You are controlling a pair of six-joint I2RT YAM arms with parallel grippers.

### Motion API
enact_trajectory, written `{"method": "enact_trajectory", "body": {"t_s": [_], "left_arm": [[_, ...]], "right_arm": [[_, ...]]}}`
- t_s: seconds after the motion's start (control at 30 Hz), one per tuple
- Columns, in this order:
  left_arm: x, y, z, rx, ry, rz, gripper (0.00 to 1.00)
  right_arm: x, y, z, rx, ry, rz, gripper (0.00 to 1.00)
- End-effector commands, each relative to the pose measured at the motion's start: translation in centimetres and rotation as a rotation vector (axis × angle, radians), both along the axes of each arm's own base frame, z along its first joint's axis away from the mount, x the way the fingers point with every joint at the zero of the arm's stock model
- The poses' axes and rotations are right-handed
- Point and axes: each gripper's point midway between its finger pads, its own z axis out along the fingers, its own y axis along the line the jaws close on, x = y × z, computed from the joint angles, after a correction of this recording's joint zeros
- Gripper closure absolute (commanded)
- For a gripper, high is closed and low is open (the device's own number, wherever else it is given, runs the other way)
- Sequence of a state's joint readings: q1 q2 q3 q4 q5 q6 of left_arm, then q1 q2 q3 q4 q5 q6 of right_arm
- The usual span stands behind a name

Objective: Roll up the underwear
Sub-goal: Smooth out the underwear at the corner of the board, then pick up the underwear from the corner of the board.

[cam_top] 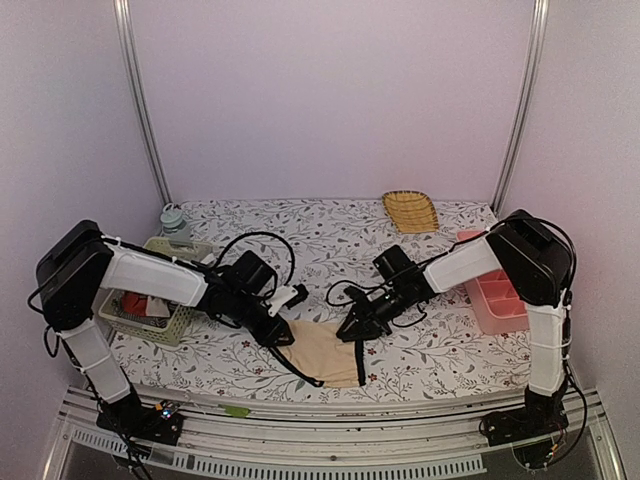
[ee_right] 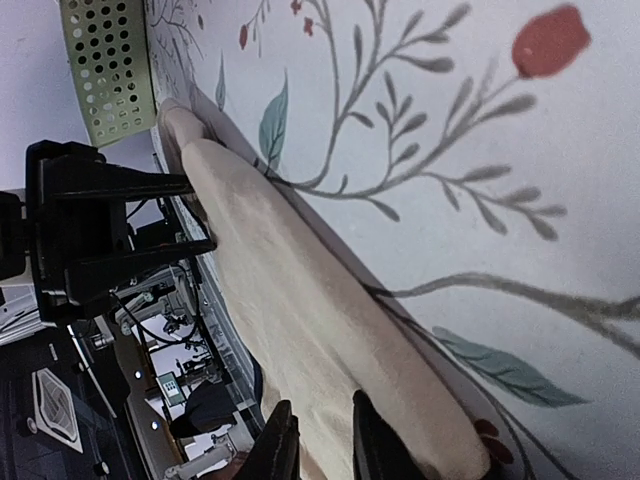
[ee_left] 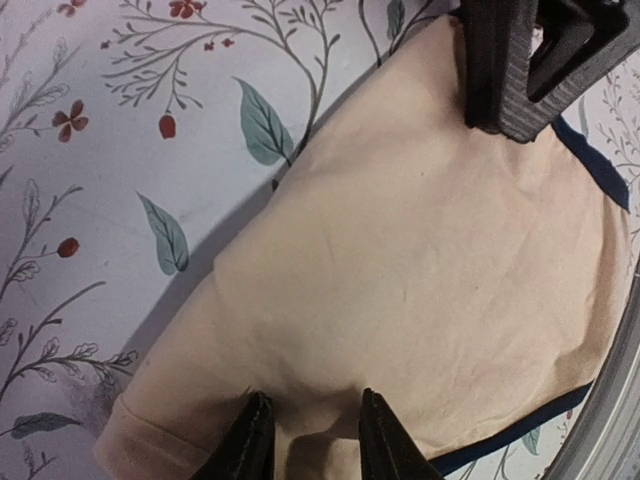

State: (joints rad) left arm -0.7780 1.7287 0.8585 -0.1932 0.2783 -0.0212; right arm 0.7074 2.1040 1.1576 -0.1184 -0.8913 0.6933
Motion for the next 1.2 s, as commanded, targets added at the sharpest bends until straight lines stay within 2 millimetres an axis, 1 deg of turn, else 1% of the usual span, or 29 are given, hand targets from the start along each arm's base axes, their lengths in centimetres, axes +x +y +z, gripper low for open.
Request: {"method": "enact_trajectory", "body": {"t_s": [0.0,0.03,0.1,0.17,0.2,0.27,0.33,0.37,0.43,0.5,0.53,0.6,0.67,0.7,0.77,0.83,0.93,1.03,1.1,1.17], "left_arm": [[-1.0,2.0,-2.1,0.108,0.093,0.038,0.71],[-1.1,2.8,-2.6,0.147,0.101,0.047,0.71],[-0.8,3.6,-3.0,0.184,0.089,0.052,0.73],[-0.4,3.2,-2.1,0.159,0.058,0.03,0.73],[-0.3,2.6,-1.2,0.126,0.033,0.002,0.72],[0.2,1.6,1.1,0.055,-0.034,-0.032,0.66],[0.3,0.3,4.2,-0.031,-0.125,-0.082,0.56],[0.1,-0.4,5.9,-0.077,-0.179,-0.115,0.53],[-1.2,-1.7,8.7,-0.159,-0.275,-0.199,0.51],[-3.0,-2.9,10.6,-0.226,-0.353,-0.284,0.51],[-4.2,-3.2,10.6,-0.241,-0.375,-0.326,0.51],[-6.3,-4.1,10.5,-0.255,-0.419,-0.402,0.52],[-8.1,-4.7,9.6,-0.233,-0.443,-0.469,0.53],[-9.4,-5.2,8.9,-0.215,-0.458,-0.515,0.54],[-10.7,-5.6,7.5,-0.169,-0.484,-0.57,0.56],[-11.5,-5.8,5.9,-0.108,-0.514,-0.611,0.58],[-12.1,-6.0,3.9,-0.033,-0.54,-0.658,0.6],[-12.8,-6.4,2.9,-0.013,-0.548,-0.696,0.62],[-13.1,-6.9,2.5,-0.011,-0.549,-0.716,0.62],[-13.2,-7.1,1.7,0.015,-0.554,-0.727,0.63]], "right_arm": [[-2.1,-2.4,-2.4,-0.063,0.052,-0.009,0.79],[-2.6,-2.6,-2.5,-0.061,0.057,-0.008,0.79],[-3.4,-3.1,-2.4,-0.058,0.074,-0.015,0.79],[-3.6,-3.1,-1.7,-0.046,0.065,-0.012,0.79],[-3.5,-3.0,-1.0,-0.03,0.053,-0.009,0.79],[-3.3,-2.5,0.7,0.015,0.023,0.001,0.77],[-2.8,-1.9,3.2,0.073,-0.024,0.01,0.73],[-2.6,-1.7,4.2,0.091,-0.044,0.011,0.71],[-2.2,-1.3,6.2,0.126,-0.079,0.015,0.7],[-2.0,-1.2,7.7,0.151,-0.106,0.015,0.7],[-2.1,-1.2,8.1,0.157,-0.113,0.016,0.7],[-2.0,-1.2,8.2,0.152,-0.108,0.014,0.71],[-2.2,-1.1,7.8,0.145,-0.101,0.022,0.74],[-2.4,-1.0,7.7,0.146,-0.095,0.031,0.76],[-2.8,-0.6,7.4,0.149,-0.081,0.045,0.78],[-3.4,-0.1,7.1,0.151,-0.064,0.061,0.8],[-4.4,0.6,6.6,0.156,-0.042,0.091,0.86],[-5.7,1.4,6.0,0.166,-0.014,0.13,0.88],[-6.6,1.9,5.2,0.159,0.007,0.149,0.89],[-6.9,2.4,4.7,0.157,0.024,0.156,0.9]]}}
